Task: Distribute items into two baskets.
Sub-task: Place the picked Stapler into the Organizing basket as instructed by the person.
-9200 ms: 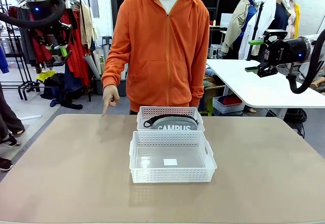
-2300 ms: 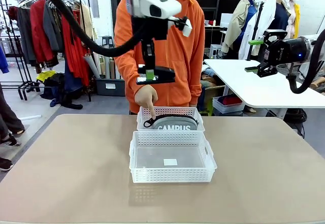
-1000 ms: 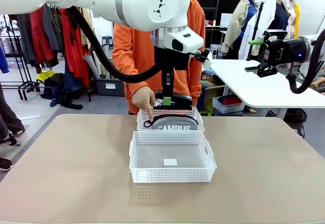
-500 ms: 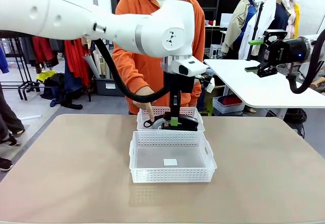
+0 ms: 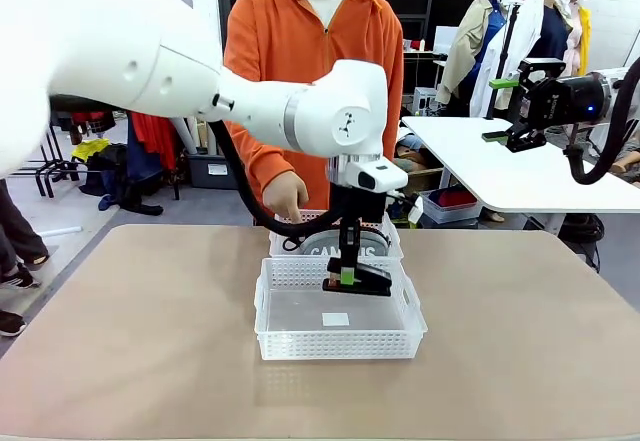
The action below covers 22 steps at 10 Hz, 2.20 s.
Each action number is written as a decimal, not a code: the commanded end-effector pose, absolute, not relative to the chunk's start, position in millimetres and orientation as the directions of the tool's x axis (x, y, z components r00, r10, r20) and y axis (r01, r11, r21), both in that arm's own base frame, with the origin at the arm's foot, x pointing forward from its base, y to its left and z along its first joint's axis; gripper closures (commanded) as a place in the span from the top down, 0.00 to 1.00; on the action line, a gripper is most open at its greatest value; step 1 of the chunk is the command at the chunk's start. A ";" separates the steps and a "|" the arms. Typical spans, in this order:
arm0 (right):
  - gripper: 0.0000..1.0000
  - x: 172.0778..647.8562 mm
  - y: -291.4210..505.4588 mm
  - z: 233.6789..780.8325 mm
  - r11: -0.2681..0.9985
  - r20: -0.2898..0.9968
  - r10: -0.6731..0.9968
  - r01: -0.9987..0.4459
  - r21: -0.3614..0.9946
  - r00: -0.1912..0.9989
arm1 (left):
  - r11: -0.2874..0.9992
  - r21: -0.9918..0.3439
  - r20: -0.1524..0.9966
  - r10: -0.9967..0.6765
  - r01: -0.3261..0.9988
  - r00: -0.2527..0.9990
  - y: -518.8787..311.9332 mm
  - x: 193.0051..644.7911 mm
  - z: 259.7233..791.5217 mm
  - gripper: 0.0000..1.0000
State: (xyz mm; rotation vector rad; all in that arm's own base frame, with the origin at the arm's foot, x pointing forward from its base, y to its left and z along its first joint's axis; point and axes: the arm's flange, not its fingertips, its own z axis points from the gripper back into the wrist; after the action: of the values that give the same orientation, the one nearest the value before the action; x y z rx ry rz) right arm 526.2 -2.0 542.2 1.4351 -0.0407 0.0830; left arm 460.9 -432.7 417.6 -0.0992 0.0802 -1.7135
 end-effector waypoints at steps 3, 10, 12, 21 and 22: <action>1.00 525.8 -2.2 544.7 0.133 0.082 0.034 -0.086 0.987 0.996 | -0.131 -0.132 0.047 -0.991 0.982 -0.126 -425.2 476.1 376.6 0.00; 1.00 525.8 -2.2 544.7 0.133 0.082 0.034 -0.086 0.987 0.996 | -0.061 -0.160 0.035 -0.998 0.985 -0.056 -419.0 487.3 337.7 0.00; 1.00 525.8 -2.2 544.7 0.133 0.082 0.034 -0.086 0.987 0.996 | -0.057 -0.163 0.025 -0.998 0.985 -0.054 -418.9 489.2 335.0 0.00; 1.00 525.8 -2.2 544.7 0.133 0.082 0.034 -0.086 0.987 0.996 | -0.033 -0.164 0.001 -0.999 0.986 -0.033 -408.6 485.3 332.1 1.00; 1.00 525.8 -2.2 544.7 0.133 0.082 0.034 -0.086 0.987 0.996 | -0.028 -0.162 0.006 -1.000 0.986 -0.027 -405.6 484.7 334.3 1.00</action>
State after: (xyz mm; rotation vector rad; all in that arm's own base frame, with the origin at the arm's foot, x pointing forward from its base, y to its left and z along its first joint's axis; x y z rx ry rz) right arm 526.2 -2.0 542.2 1.4352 -0.0406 0.0830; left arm 493.6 -416.4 331.2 -0.1525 0.1302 -1.6082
